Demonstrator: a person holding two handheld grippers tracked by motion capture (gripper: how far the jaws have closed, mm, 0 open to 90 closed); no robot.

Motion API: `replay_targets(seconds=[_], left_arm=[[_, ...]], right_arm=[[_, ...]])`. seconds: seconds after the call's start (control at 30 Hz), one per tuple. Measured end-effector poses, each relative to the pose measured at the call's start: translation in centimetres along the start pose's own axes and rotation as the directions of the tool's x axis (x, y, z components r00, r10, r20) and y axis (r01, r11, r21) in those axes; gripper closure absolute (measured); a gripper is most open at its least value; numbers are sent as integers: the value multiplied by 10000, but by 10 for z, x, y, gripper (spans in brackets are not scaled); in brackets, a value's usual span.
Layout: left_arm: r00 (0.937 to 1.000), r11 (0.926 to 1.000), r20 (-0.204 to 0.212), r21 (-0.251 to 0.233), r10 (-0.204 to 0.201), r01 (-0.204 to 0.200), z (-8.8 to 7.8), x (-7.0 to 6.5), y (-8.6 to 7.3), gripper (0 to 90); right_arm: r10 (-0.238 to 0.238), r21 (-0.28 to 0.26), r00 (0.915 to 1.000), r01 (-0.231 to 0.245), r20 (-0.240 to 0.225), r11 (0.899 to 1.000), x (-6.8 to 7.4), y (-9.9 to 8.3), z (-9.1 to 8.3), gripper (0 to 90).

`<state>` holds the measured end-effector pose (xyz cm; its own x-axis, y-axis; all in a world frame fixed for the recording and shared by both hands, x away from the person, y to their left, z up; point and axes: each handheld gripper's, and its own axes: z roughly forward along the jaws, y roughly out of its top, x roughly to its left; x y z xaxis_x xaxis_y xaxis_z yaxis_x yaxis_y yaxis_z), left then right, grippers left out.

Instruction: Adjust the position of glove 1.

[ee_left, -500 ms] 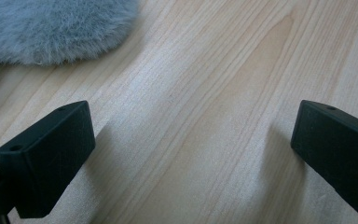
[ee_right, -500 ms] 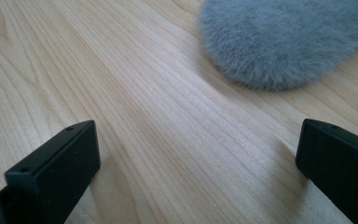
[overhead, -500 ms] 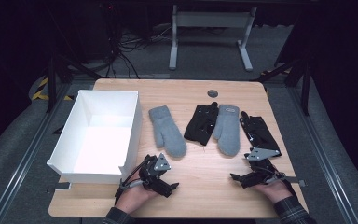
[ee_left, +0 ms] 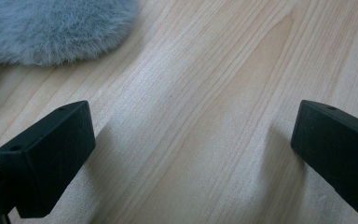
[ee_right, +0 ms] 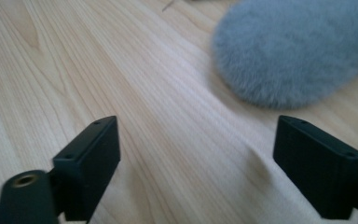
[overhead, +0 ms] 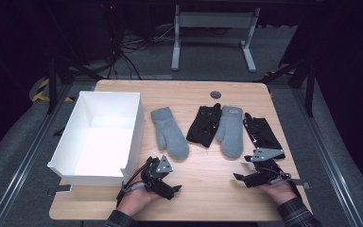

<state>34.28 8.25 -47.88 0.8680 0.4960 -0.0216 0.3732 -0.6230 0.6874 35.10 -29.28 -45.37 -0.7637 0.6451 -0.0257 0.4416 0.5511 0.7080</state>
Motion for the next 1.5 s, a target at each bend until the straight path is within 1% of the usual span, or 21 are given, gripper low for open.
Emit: replay_targets(seconds=[0.07,0.2,0.23,0.27,0.37,0.43,0.47,0.63,0.7,0.73,0.77,0.83,0.87,0.9,0.93,0.97,1.0,1.17,1.3,1.37,1.5], left_arm=[[10000,10000,5,2,5,-5,0,0,0,1],[10000,10000,3,-3,2,-2,0,0,0,1],[10000,10000,3,-3,2,-2,0,0,0,1],[10000,10000,-1,0,0,0,0,0,0,1],[10000,10000,0,-4,0,0,0,0,0,1],[10000,10000,8,-22,-4,4,0,0,0,1],[10000,10000,8,-21,-3,3,0,0,0,1],[10000,10000,24,-28,40,-40,0,0,0,1],[10000,10000,21,-28,38,-38,0,0,0,1],[10000,10000,20,-29,37,-37,0,0,0,1],[10000,10000,20,-29,37,-37,0,0,0,1],[10000,10000,24,-31,45,-44,0,0,0,1],[10000,10000,24,-32,42,-42,0,0,0,1],[10000,10000,24,-29,46,-46,0,0,0,1],[10000,10000,22,-14,46,-46,0,0,0,1],[10000,10000,23,-32,42,-42,0,0,0,1],[10000,10000,22,-12,47,-47,0,0,0,1],[10000,10000,20,-13,50,-50,0,0,0,1],[10000,10000,24,-15,45,-44,0,0,0,1],[10000,10000,22,-32,41,-41,0,0,0,1],[10000,10000,16,-8,51,-51,0,0,0,1]], right_arm=[[-15,-55,10000,15,29,10000,-1,2,0,181],[-124,-126,9998,126,140,9998,-7,19,2,271],[-124,-126,9998,126,140,9998,-7,19,2,271],[-46,-191,10000,47,79,9998,-12,26,4,303],[-49,-294,10000,50,27,9996,-18,35,8,361],[-61,-308,10000,60,-5,9995,-21,38,9,375],[-151,-338,9999,151,-1,9993,-26,44,14,399],[-163,-268,9997,168,206,9995,-34,49,22,411],[-129,-194,9997,133,217,9997,-38,50,27,440],[-166,-66,9996,168,245,9998,-40,49,30,474],[-166,-66,9996,168,245,9998,-40,49,30,474],[-200,231,9994,193,289,9995,-42,46,38,551],[-187,250,9994,180,282,9995,-43,44,41,601],[-141,226,9994,134,316,9997,-43,44,41,659],[-108,251,9991,98,419,9996,-43,44,41,771],[-63,257,9987,50,502,9997,-43,44,39,828],[33,220,9988,-44,497,9997,-43,44,38,848],[46,12,9979,-47,640,10000,-44,44,26,861],[68,-217,9984,-56,555,9997,-37,43,13,861],[69,-312,9988,-54,482,9995,-30,39,6,861],[-56,-337,10000,58,44,9994,-10,33,-3,859]])
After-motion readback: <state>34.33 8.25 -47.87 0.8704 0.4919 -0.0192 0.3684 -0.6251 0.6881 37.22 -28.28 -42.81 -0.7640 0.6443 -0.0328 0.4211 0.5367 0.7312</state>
